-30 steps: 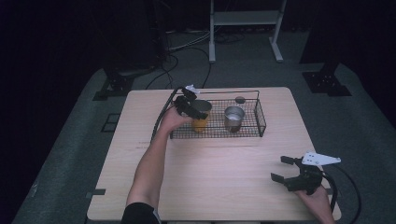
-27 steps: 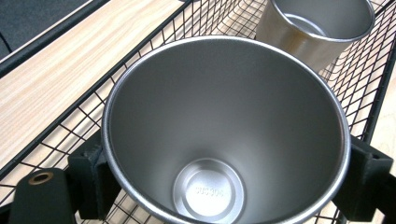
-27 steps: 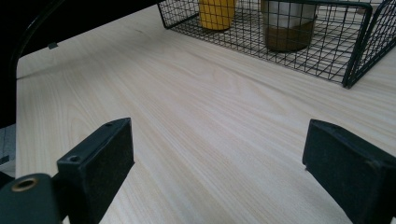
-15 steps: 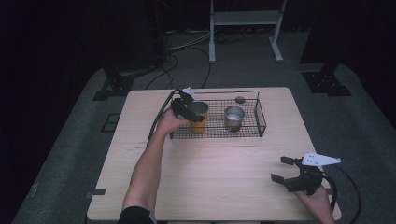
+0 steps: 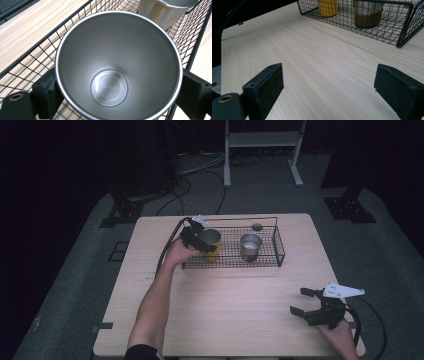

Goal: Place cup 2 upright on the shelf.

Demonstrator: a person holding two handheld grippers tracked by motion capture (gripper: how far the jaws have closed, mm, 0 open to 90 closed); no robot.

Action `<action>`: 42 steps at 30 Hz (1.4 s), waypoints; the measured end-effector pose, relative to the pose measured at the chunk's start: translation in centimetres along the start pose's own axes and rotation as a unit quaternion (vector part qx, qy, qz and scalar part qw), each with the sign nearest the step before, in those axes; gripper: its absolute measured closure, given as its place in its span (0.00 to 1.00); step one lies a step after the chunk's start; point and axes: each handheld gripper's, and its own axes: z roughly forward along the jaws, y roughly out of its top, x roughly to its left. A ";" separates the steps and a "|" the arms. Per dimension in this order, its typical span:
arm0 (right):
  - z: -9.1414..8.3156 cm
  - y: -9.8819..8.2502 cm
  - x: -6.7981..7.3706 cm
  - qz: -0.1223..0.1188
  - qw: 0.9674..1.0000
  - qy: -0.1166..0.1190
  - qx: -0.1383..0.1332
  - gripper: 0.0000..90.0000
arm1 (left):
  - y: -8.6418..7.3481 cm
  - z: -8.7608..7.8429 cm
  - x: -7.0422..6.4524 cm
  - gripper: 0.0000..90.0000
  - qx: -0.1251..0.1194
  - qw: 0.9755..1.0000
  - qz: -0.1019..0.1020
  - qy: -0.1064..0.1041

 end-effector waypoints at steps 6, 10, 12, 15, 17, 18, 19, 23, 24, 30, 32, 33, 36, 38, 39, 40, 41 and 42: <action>0.1 0.0 0.0 0.000 1.000 0.001 0.000 0.09 | 0.1 -0.2 -0.2 0.08 -0.007 1.000 0.004 0.002; 0.1 0.0 0.0 0.000 1.000 0.002 0.001 0.09 | 0.2 -0.4 -0.1 0.06 -0.012 1.000 0.003 0.004; 0.1 0.0 0.0 0.001 1.000 0.003 0.001 0.09 | 0.2 -0.5 -0.1 0.06 -0.016 1.000 0.004 0.004; 0.1 0.1 0.1 0.001 1.000 0.004 0.002 0.09 | 0.2 -0.6 -0.2 0.05 -0.017 1.000 0.002 0.007; 0.2 0.1 0.1 0.001 1.000 0.005 0.003 0.09 | 0.3 -0.8 -0.2 0.04 -0.020 1.000 0.005 0.009; 0.3 0.1 0.1 0.000 1.000 0.006 0.004 0.09 | 0.3 -0.9 -0.2 0.04 -0.024 1.000 0.004 0.010; 0.3 0.1 0.1 -0.001 1.000 0.006 0.004 0.08 | 0.4 -1.0 -0.2 0.03 -0.027 1.000 0.004 0.010; 0.3 0.1 0.1 0.000 1.000 0.006 0.004 0.08 | 0.6 -1.5 -0.4 0.03 -0.037 0.999 0.009 0.015; 0.3 0.1 0.1 0.000 1.000 0.006 0.004 0.08 | 0.6 -1.5 -0.4 0.03 -0.037 0.999 0.010 0.016; 0.4 0.1 0.1 0.000 1.000 0.007 0.006 0.08 | 0.5 -2.0 -0.3 0.02 -0.040 0.999 0.006 0.016; 0.5 0.1 0.1 0.001 1.000 0.007 0.007 0.08 | 0.6 -2.2 -0.4 0.02 -0.043 0.999 0.011 0.018; 0.5 0.1 0.1 0.000 1.000 0.007 0.007 0.08 | 0.7 -2.3 -0.5 0.02 -0.047 0.999 0.013 0.018; 0.5 0.1 0.0 0.001 1.000 0.007 0.007 0.08 | 0.8 -2.5 -0.6 0.02 -0.050 0.999 0.015 0.014; 0.4 0.1 0.0 0.002 1.000 0.007 0.006 0.08 | 0.8 -2.7 -0.7 0.02 -0.052 0.998 0.016 0.012; 0.4 0.1 0.0 0.002 1.000 0.006 0.006 0.08 | 0.8 -2.8 -0.8 0.02 -0.052 0.998 0.016 0.011; 0.4 0.1 0.0 0.002 1.000 0.006 0.007 0.08 | 0.8 -2.8 -0.9 0.02 -0.053 0.998 0.018 0.012; 0.4 0.1 -0.1 0.002 1.000 0.005 0.007 0.08 | 0.9 -2.9 -0.9 0.02 -0.054 0.998 0.019 0.011; 0.4 0.1 -0.1 0.002 1.000 0.005 0.006 0.08 | 0.9 -3.0 -1.0 0.02 -0.054 0.998 0.019 0.010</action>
